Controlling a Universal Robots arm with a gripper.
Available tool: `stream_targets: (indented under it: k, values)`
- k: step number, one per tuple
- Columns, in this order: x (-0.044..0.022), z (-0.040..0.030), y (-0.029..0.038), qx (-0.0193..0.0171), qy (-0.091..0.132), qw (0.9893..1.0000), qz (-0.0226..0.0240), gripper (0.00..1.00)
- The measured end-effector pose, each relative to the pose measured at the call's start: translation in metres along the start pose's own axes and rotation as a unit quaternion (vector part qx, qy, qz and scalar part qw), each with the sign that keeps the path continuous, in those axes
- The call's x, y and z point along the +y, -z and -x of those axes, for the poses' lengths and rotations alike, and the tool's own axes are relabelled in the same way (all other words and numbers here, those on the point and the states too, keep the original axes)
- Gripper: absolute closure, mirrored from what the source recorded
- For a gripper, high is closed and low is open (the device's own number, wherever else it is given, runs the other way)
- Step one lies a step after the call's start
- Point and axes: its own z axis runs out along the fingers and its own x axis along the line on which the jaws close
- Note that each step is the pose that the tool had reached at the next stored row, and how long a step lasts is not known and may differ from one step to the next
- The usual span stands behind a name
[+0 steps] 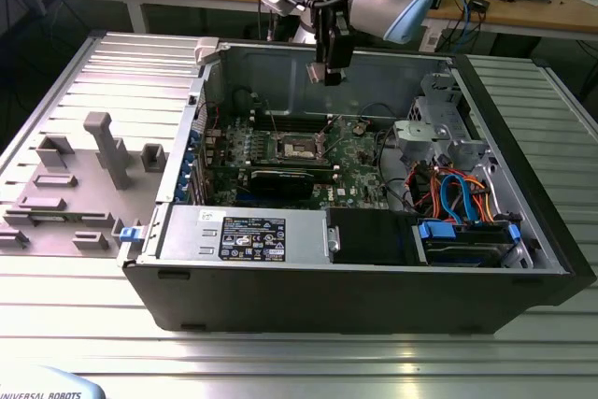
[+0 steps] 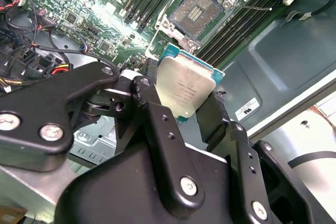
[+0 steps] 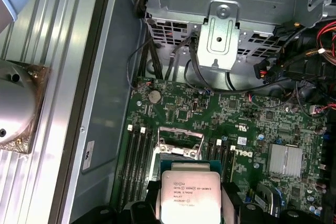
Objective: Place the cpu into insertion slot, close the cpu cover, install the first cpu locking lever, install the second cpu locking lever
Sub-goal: 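Place the cpu into insertion slot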
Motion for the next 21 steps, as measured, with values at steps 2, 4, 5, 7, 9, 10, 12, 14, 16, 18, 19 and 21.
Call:
stream_targets:
  k: [2, 4, 5, 7, 9, 10, 12, 14, 16, 18, 19, 21]
  values:
    - [0.0, 0.0, 0.0, 0.0, 0.0, 1.0, 0.0, 0.46]
    - [0.0, 0.0, 0.0, 0.0, 0.0, 1.0, 0.0, 0.46]
    - [0.0, 0.0, 0.0, 0.0, 0.0, 1.0, 0.0, 0.46]
    - [0.0, 0.0, 0.0, 0.0, 0.0, 1.0, 0.0, 0.46]
    - [0.0, 0.0, -0.0001, -0.0001, -0.001, 1.0, 0.0, 0.46]
    - [-0.0001, 0.0, -0.0007, -0.001, -0.012, 0.9999, 0.0002, 0.46]
    - [-0.0001, 0.0, -0.0017, -0.0024, -0.029, 0.9996, 0.0006, 0.46]
    - [-0.0002, 0.0, -0.0029, -0.0037, -0.044, 0.999, 0.0009, 0.46]
    - [-0.0003, 0.0001, -0.0039, -0.0045, -0.054, 0.9985, 0.0011, 0.46]
    - [-0.0004, 0.0001, -0.004, -0.0048, -0.056, 0.9984, 0.0011, 0.46]
    - [-0.0004, 0.0001, -0.0041, -0.0048, -0.056, 0.9984, 0.0011, 0.46]
    - [-0.0004, 0.0001, -0.0042, -0.0048, -0.057, 0.9984, 0.0012, 0.46]
